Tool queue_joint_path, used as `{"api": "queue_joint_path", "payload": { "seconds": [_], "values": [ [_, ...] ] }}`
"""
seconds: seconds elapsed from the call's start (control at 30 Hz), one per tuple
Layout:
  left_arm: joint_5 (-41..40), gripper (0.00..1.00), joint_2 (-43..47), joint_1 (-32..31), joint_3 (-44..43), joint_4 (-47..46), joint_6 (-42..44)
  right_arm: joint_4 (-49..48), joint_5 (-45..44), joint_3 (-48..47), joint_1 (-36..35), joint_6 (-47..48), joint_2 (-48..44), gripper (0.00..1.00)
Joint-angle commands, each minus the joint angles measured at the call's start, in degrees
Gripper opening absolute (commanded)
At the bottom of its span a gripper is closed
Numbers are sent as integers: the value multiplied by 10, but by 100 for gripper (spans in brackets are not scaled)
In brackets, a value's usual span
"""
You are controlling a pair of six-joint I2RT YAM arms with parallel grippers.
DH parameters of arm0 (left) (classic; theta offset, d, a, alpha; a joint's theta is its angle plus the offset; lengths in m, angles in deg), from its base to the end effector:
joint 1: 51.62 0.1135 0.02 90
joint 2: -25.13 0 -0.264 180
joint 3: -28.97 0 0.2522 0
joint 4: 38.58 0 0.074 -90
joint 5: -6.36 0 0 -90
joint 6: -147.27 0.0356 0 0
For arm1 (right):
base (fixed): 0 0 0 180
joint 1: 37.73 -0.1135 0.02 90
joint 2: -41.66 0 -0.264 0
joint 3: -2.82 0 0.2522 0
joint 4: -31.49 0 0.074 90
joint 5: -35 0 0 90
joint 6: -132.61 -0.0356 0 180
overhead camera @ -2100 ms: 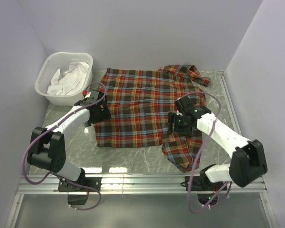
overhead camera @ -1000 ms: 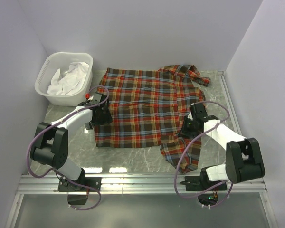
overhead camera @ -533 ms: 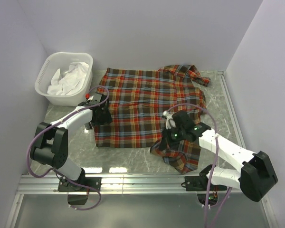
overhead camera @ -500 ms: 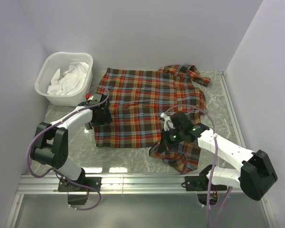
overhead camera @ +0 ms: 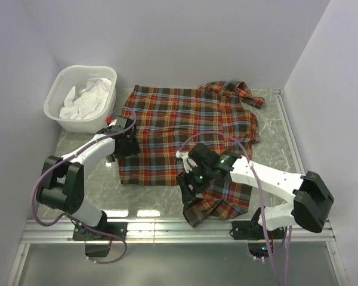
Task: Fold and stack the long sleeve shirts
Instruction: Flatten the shirt out
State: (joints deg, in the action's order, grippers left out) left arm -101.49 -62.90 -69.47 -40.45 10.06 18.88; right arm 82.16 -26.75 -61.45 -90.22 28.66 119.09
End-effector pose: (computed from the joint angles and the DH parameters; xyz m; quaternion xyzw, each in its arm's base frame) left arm 0.2810 -0.0790 0.1974 -0.2028 0.9475 0.0423 0.2435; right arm 0.1417 0.2122 0.2192 -0.3639 0.8734 0.3191 0.0534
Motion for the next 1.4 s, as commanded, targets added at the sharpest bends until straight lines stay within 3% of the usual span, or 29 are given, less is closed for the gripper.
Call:
{"api": "queue_joint_path", "payload": {
  "seconds": [0.0,0.07,0.17,0.2,0.3,0.43,0.77,1.17,1.37],
  "values": [
    [7,99,29,-3,-18,-10,-6,17,-130,-65,28,-19,-45,75],
    [18,99,29,-3,-38,-4,-9,20,-179,-76,67,-41,-54,76],
    [13,99,7,-3,-89,-4,-14,12,-230,-57,201,-132,-61,73],
    [12,99,-4,-3,-117,-5,-17,-8,-228,-46,272,-145,-62,71],
    [19,99,-55,-3,-162,-20,-34,-80,-219,4,366,-201,-66,72],
    [25,99,-119,-3,-202,-33,-54,-155,-198,50,438,-246,-37,70],
    [23,99,-231,1,-227,-33,-71,-276,-178,146,539,-310,52,62],
    [22,99,-239,4,-220,-19,-91,-176,-246,211,585,-332,-25,63],
    [37,99,-197,2,-217,-14,-96,-145,-258,223,590,-312,-79,63]
  ]
}}
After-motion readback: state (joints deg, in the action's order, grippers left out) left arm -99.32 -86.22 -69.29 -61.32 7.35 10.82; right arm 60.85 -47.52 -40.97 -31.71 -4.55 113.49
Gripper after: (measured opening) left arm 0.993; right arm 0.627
